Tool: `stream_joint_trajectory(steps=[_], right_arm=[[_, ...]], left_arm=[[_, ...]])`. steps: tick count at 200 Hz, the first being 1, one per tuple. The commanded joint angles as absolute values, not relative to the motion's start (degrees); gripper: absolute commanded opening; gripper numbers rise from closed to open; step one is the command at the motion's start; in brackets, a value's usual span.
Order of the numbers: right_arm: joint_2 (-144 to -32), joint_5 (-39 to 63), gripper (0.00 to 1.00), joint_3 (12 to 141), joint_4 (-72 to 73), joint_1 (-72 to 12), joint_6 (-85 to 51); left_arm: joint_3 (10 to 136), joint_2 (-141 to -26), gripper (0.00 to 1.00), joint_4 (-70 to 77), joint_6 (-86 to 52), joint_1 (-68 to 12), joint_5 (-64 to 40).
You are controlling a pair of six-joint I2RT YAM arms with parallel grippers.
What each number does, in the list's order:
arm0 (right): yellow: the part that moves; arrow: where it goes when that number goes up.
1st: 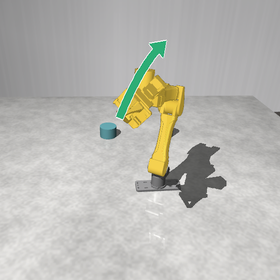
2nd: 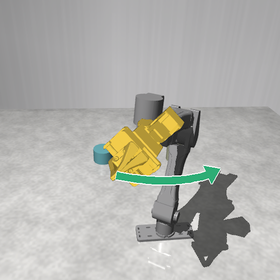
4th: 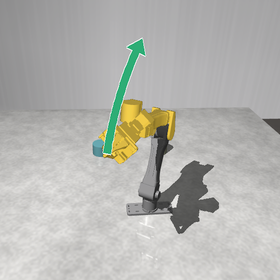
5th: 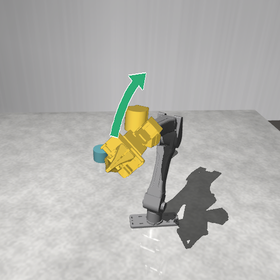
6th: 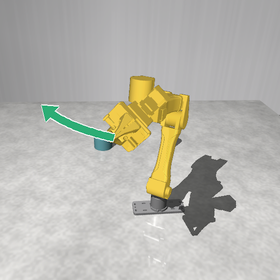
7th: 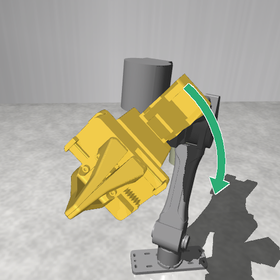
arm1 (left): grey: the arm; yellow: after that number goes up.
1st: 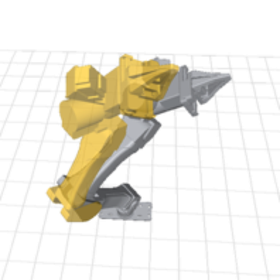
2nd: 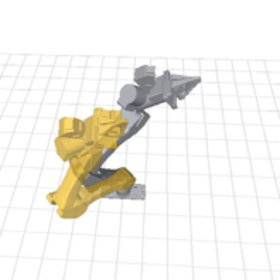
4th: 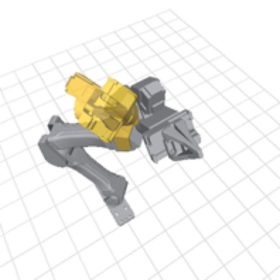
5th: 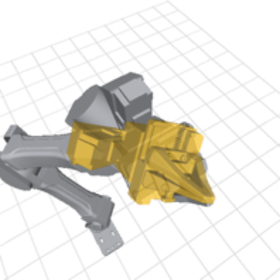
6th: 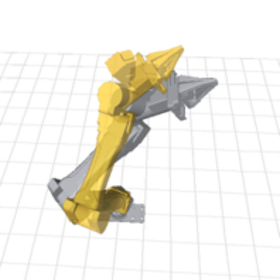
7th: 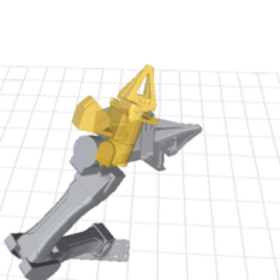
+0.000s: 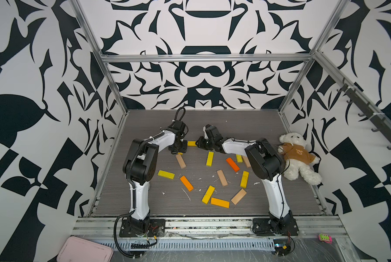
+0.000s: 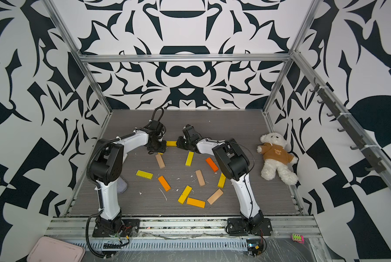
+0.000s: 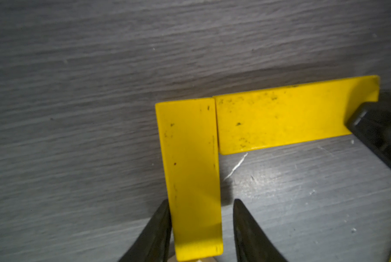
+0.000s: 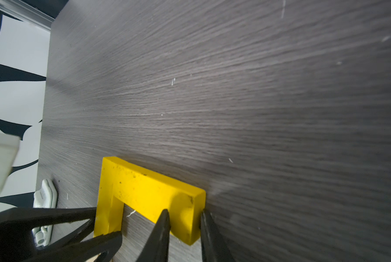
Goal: Assemble the number 8 with building blocks
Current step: Adjust the building block at the center of the board.
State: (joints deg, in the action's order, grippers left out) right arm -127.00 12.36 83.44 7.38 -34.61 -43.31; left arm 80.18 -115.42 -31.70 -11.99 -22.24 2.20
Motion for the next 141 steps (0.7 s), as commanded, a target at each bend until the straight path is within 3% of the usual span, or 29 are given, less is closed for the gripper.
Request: stream_joint_trajectory(steps=[1,98,141], right_arm=[[-126.90,11.61,0.27,85.49,7.16,-34.90,-42.01],[-127.87,11.59,0.26,86.66,6.82,-34.72,-41.84],[-126.30,11.26,0.28,86.93,6.15,-34.70,-40.59]], left_arm=[[80.14,-114.89,0.46,-31.86,-12.48,-22.06,1.23],[79.79,-114.92,0.47,-32.25,-12.47,-22.06,1.85],[80.00,-112.68,0.64,-32.46,-13.07,-22.06,2.29]])
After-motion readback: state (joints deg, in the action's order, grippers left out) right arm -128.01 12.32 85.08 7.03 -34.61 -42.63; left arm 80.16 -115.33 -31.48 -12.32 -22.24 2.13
